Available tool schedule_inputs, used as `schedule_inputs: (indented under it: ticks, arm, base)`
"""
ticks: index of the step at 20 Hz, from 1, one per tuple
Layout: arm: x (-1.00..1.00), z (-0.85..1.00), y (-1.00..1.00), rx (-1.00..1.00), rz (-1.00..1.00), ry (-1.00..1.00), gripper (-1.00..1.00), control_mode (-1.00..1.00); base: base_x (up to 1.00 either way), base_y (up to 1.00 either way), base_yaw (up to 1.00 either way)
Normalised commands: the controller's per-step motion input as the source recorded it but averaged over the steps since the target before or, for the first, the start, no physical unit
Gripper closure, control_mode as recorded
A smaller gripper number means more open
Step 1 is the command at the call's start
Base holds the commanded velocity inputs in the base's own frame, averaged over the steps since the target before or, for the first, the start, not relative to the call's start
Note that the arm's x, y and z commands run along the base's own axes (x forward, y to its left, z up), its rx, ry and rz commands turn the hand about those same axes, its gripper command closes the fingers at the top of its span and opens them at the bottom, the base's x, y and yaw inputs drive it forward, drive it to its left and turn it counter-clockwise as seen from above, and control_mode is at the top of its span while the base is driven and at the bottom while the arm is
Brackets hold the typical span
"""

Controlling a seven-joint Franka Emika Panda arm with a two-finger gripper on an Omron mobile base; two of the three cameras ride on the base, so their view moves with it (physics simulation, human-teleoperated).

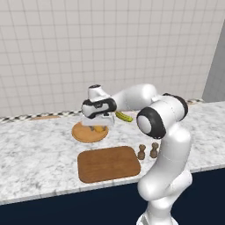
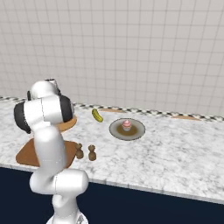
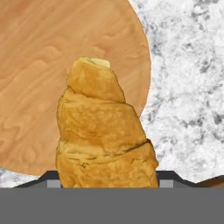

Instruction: From the different types of pastries on the counter, select a croissant and place it on the cutting board. Then retrieve a jar of jam from the cabinet and place it alongside the croissant on the cutting board.

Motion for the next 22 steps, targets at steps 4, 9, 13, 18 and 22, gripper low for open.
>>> schedule_inputs:
  ticks: [4,9,13,18,22]
  arm:
    - [-1.00,0.04,-0.28,0.07,-0.31,0.00,1.00,-1.00]
    - [-1.00,0.00,-0.35,0.01,-0.21,-0.01,1.00,-1.00]
    - [-0.99,0.00,-0.30,0.00,-0.08,0.00,1.00,-1.00]
    - [-0.50,-0.19,-0.03,0.00,0.00,0.01,1.00,-1.00]
    - [-0.13,-0.30,-0.08,0.00,0.00,0.00,1.00,-1.00]
  base:
    - [0.00,0.00,0.00]
    - [0.00,0.00,0.00]
    - [0.00,0.00,0.00]
    - [0.00,0.00,0.00]
    - [0.00,0.00,0.00]
